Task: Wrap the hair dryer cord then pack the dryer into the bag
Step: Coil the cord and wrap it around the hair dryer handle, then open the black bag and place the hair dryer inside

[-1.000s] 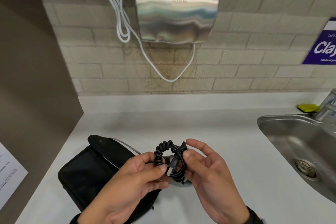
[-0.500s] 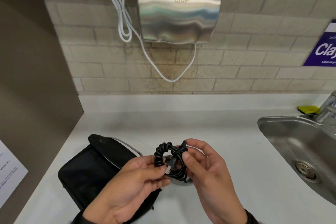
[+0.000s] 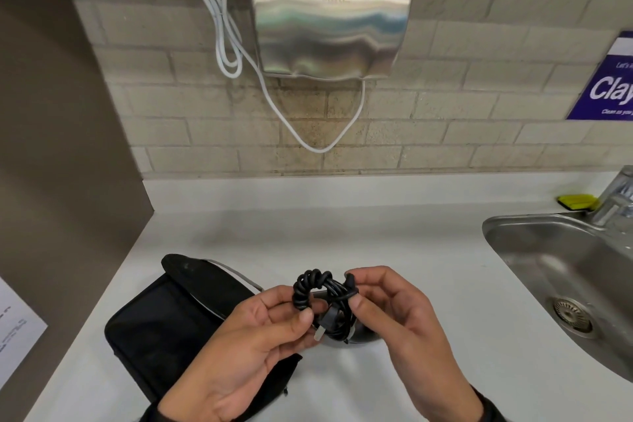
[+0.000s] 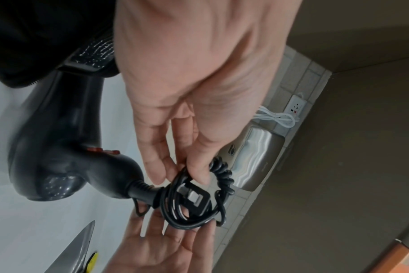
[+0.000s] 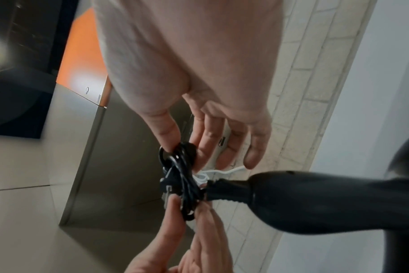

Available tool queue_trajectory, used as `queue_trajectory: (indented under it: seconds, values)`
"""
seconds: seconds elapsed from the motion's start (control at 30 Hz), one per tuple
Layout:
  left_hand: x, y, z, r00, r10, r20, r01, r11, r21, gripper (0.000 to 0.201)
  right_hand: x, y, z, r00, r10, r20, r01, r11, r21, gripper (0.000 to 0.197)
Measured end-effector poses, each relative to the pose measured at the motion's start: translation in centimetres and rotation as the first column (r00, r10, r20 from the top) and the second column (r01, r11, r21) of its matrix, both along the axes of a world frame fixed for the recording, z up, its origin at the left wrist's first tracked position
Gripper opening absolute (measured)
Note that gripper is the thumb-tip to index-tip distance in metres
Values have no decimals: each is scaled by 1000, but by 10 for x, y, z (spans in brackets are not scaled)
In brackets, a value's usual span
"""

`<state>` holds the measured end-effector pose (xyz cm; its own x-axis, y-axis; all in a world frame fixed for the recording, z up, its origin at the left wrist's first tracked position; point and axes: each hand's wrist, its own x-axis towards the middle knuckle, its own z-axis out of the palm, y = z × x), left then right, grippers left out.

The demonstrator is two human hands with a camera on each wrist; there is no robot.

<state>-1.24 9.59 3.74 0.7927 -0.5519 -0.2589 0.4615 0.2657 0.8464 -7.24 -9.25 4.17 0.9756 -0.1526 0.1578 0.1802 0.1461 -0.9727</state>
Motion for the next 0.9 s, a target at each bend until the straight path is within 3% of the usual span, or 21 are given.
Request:
queue_trajectory:
  seconds: [0.2,0.3,0.4,0.47,0.57,0.63,0.7,0.8,0.9]
  values:
    - [0,-2,0,1000,-15,25,14,1000,12,46,-1,-10,-4,999,51,-1,-51,997,-54,20]
    - [0,-3,2,998,-26,57,25,1000,11,42,-3,-12,-8,999,54,3,-53,995,-87,39]
    - [-1,-1,6,988,-76,131,69,996,53,25,-5,-16,-20,1000,-28,-1,28,999,40,63]
    - [-2,0,6,977,-118,178,105,991,85,25,-3,-22,-33,987,-115,-115,134,976,171,57]
    - [-1,3,0,964,-155,218,130,983,126,40,-1,-32,-59,913,-143,-382,213,966,148,31]
    - [-1,5,-2,946,-195,260,154,974,169,39,-2,-34,-76,829,-65,-556,117,992,57,35]
    - [-2,8,-2,906,-278,319,209,950,233,32,-1,-26,-93,716,64,-695,27,992,120,52]
    - [-4,13,-3,845,-396,360,290,904,314,27,4,-12,-103,617,234,-751,90,927,363,74]
    - [-6,18,-5,801,-479,359,343,859,380,26,14,-4,-103,651,258,-714,195,852,486,50]
